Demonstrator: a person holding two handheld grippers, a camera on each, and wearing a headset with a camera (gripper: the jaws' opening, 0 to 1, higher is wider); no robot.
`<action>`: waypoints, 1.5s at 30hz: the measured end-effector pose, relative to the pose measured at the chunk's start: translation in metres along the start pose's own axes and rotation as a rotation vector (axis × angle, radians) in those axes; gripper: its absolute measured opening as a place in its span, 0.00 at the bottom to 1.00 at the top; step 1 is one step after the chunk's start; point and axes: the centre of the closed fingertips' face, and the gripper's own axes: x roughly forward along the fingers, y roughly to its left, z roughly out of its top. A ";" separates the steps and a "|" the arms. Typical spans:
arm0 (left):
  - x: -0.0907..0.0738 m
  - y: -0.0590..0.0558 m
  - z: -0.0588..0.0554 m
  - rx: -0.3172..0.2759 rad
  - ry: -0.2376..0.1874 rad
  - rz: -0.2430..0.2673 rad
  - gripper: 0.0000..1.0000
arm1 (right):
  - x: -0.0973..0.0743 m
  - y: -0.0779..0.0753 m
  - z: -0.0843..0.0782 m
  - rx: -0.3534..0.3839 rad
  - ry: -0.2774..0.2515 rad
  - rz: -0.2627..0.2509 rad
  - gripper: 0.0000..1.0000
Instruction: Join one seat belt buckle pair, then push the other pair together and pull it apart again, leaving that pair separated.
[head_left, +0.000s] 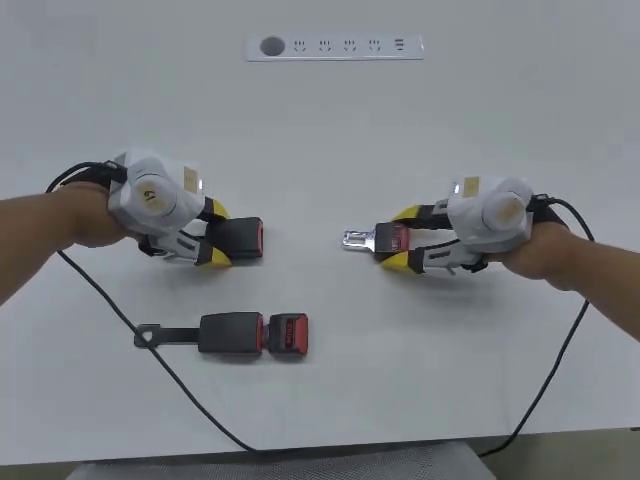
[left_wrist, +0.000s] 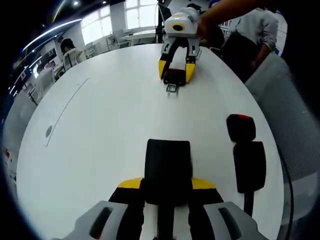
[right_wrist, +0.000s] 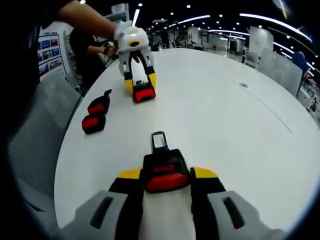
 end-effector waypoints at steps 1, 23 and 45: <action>0.000 0.000 0.000 0.000 0.000 0.000 0.34 | -0.001 0.000 -0.001 0.002 -0.001 -0.001 0.37; -0.016 0.005 0.017 -0.217 -0.101 0.088 0.66 | -0.004 -0.017 0.017 0.068 -0.061 -0.136 0.59; -0.077 0.001 0.014 -0.644 -0.339 0.447 0.98 | -0.037 -0.020 0.025 0.293 -0.215 -0.497 0.95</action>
